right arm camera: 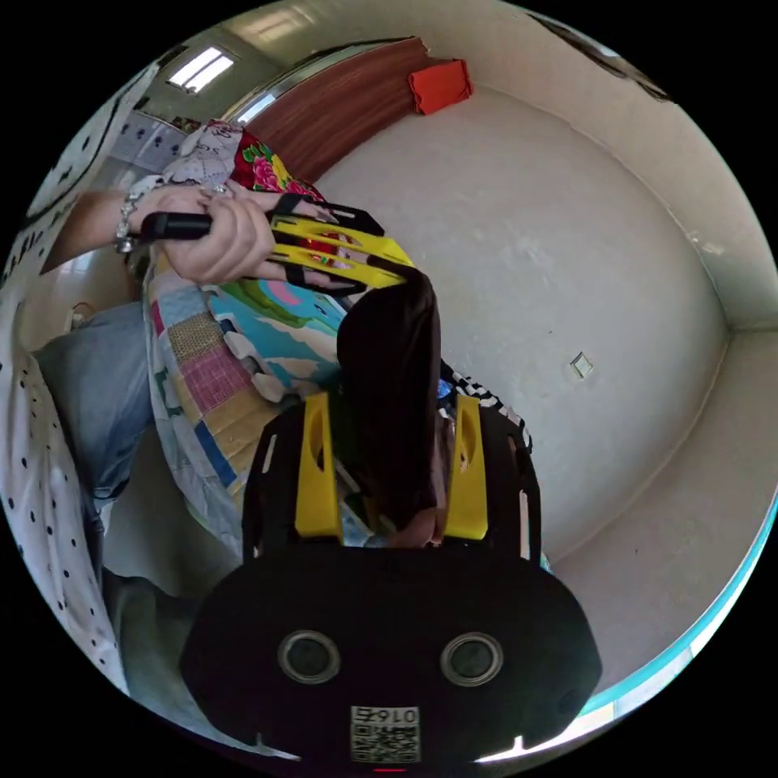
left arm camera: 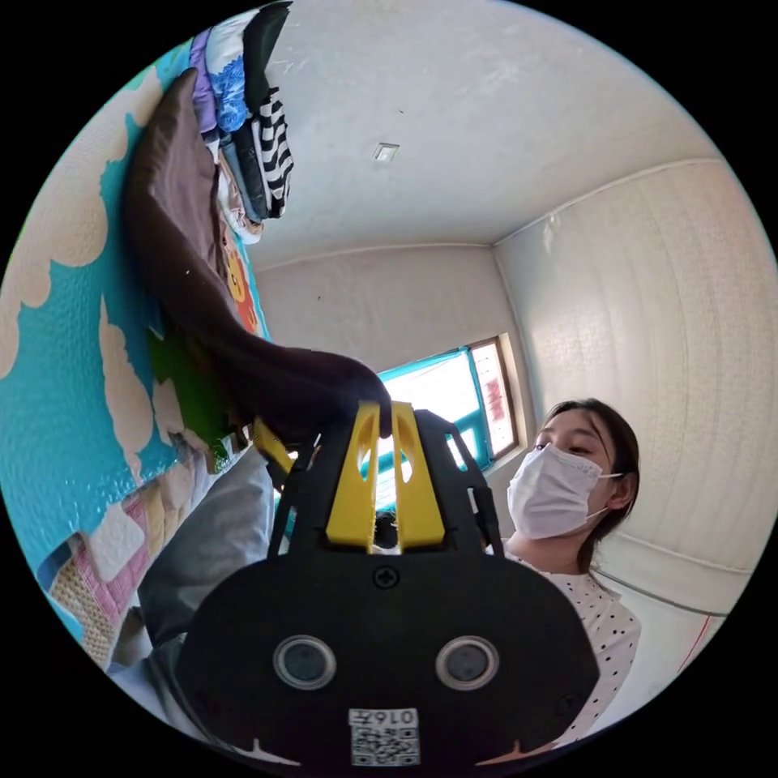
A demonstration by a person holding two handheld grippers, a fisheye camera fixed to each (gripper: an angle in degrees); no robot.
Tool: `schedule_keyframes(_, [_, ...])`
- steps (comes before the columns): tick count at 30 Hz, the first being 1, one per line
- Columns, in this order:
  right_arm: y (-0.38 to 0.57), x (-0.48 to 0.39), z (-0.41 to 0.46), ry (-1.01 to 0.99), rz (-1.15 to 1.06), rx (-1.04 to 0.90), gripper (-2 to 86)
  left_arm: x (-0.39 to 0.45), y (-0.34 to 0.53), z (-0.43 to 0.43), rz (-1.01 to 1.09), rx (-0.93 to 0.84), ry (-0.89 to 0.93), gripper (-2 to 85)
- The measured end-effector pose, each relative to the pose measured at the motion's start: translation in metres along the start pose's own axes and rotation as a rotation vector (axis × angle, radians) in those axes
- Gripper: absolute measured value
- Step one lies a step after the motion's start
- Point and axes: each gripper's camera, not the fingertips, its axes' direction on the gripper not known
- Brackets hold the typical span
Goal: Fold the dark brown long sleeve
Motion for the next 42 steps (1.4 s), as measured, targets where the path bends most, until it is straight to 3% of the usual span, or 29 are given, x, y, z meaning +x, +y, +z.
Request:
schedule_keyframes(1, [0.002, -0.001, 0.017, 0.072, -0.010, -0.048, 16.8, 0.002, 0.003, -0.001, 0.002, 0.001, -0.008, -0.6])
schedule_keyframes(3, [0.004, 0.004, 0.039, 0.033, -0.030, -0.126, 11.5, 0.012, 0.017, -0.005, 0.024, -0.002, -0.064, -0.3])
schedule_keyframes(5, [0.008, 0.019, 0.054, -0.166, -0.053, -0.168, 4.6, 0.025, 0.031, -0.009, 0.092, -0.012, -0.160, 0.4])
schedule_keyframes(7, [0.013, 0.030, 0.061, -0.252, -0.079, -0.171, 4.0, 0.048, 0.049, -0.006, 0.219, -0.070, -0.336, 2.1])
schedule_keyframes(12, [0.011, 0.073, 0.113, -0.531, 0.023, -0.363, 5.9, 0.122, 0.119, 0.056, 0.680, -0.190, -1.030, 11.7])
schedule_keyframes(15, [0.012, 0.095, 0.145, -0.617, 0.160, -0.400, 7.3, 0.146, 0.158, 0.109, 0.973, -0.199, -1.310, 14.9])
schedule_keyframes(18, [0.018, 0.105, 0.173, -0.640, 0.239, -0.409, 8.6, 0.153, 0.180, 0.151, 1.119, -0.265, -1.445, 15.7])
schedule_keyframes(26, [0.036, 0.133, 0.223, -0.652, 0.369, -0.408, 11.0, 0.164, 0.208, 0.210, 1.263, -0.346, -1.480, 15.3])
schedule_keyframes(31, [0.034, 0.124, 0.230, -0.640, 0.344, -0.404, 11.7, 0.164, 0.201, 0.221, 1.226, -0.191, -1.501, 16.2])
schedule_keyframes(34, [0.033, 0.109, 0.228, -0.622, 0.282, -0.417, 12.0, 0.169, 0.191, 0.241, 1.330, -0.187, -1.510, 15.6])
schedule_keyframes(38, [0.033, 0.093, 0.221, -0.605, 0.217, -0.419, 12.0, 0.182, 0.184, 0.265, 1.522, -0.195, -1.484, 7.4])
schedule_keyframes(42, [0.036, 0.079, 0.209, -0.585, 0.159, -0.394, 11.8, 0.186, 0.163, 0.270, 1.589, -0.337, -1.454, 5.0])
